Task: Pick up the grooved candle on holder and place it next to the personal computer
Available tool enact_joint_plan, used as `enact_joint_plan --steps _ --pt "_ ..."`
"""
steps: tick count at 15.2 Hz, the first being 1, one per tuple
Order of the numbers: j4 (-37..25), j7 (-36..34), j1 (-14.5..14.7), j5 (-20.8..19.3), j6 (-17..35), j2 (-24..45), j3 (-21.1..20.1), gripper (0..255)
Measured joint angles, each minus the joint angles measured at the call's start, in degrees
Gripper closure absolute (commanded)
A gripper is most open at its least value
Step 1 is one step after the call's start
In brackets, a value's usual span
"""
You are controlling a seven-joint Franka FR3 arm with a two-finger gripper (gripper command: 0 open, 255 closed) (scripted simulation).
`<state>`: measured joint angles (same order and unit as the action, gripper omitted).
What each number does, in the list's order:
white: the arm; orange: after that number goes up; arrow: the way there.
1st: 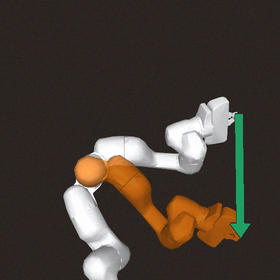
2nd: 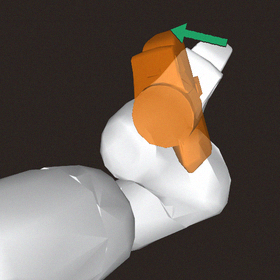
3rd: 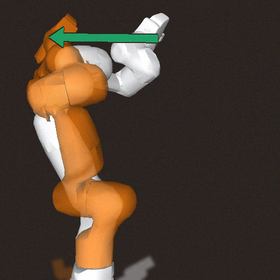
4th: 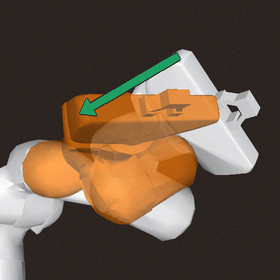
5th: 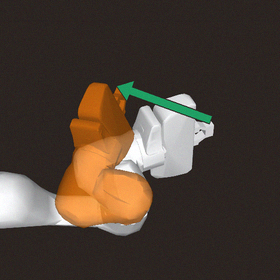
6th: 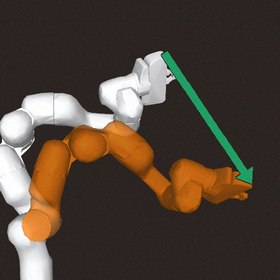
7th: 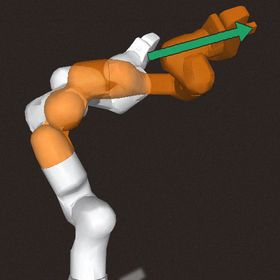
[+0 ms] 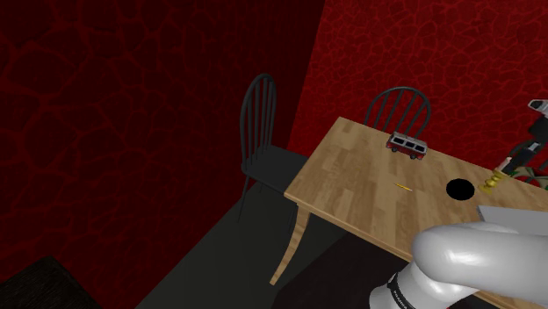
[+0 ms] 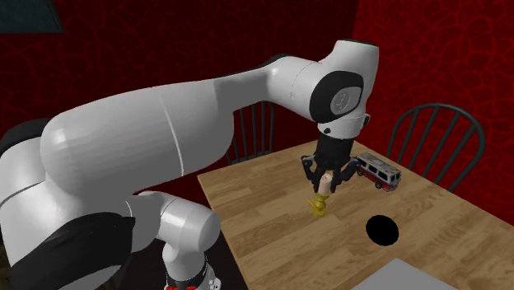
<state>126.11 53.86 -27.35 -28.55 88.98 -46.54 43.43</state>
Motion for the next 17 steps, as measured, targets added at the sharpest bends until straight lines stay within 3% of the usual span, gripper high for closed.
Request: enact_joint_plan --steps 8,17 --pt "-2.44 9.17 -4.29 -5.57 -3.32 -4.11 5.11 255" --pt "3.18 9.18 -5.36 -8.52 1.43 -5.73 8.42 255"
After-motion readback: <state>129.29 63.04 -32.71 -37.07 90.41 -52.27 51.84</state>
